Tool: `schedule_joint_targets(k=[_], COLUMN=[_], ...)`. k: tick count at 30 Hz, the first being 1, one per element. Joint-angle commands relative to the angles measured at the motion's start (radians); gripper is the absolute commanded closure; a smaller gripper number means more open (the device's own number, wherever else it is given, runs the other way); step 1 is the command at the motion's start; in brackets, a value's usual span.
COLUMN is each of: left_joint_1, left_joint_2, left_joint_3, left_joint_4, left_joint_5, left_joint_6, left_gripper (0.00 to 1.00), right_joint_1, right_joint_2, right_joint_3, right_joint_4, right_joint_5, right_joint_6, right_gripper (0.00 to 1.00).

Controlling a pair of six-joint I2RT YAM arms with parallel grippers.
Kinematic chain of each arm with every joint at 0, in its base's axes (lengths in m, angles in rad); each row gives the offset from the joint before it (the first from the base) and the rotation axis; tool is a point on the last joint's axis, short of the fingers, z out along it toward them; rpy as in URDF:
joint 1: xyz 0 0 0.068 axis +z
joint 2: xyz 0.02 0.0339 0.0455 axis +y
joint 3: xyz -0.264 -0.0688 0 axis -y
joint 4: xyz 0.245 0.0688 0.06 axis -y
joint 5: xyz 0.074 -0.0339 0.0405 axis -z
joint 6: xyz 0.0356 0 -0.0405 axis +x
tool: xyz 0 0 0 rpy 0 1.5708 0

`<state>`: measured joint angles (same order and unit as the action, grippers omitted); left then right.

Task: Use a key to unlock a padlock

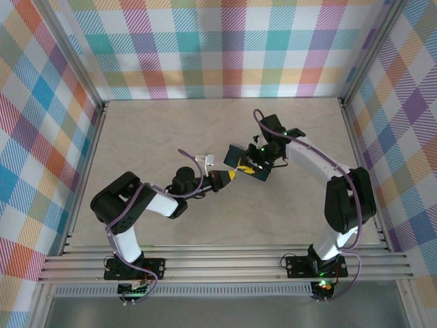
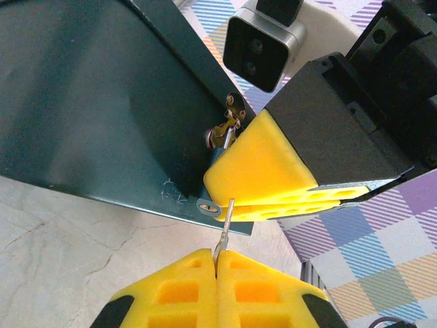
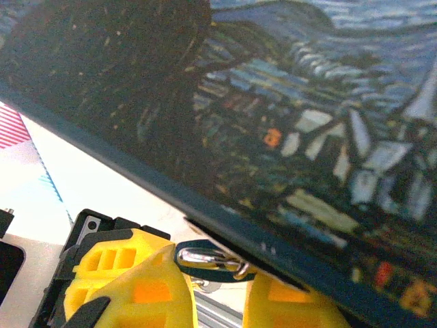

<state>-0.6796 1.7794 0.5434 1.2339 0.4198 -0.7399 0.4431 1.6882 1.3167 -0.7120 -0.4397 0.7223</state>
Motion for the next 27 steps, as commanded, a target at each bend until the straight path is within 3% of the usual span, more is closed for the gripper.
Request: schedule_joint_targets(k=[1, 7, 27], left_joint_1=[-0.021, -0.044, -0.057], left_joint_2=[-0.013, -0.063, -0.045], left_joint_3=[-0.032, -0.034, 0.036], left_joint_4=[0.0, -0.094, -0.109], left_joint_5=[-0.016, -0.027, -0.113], left_joint_6=[0.045, 0.114, 0.196], left_gripper=[1.0, 1.0, 1.0], right_joint_1=[-0.006, -0.007, -0.006], right_joint_2=[-0.003, -0.005, -0.004], right_joint_3=[0.035, 0.033, 0.036], right_joint_4=[0.033, 0.027, 0.023], right_joint_5=[-0.028, -0.024, -0.039], right_joint_6=[-0.007, -0.012, -0.009], right_gripper=[1.0, 1.0, 1.0])
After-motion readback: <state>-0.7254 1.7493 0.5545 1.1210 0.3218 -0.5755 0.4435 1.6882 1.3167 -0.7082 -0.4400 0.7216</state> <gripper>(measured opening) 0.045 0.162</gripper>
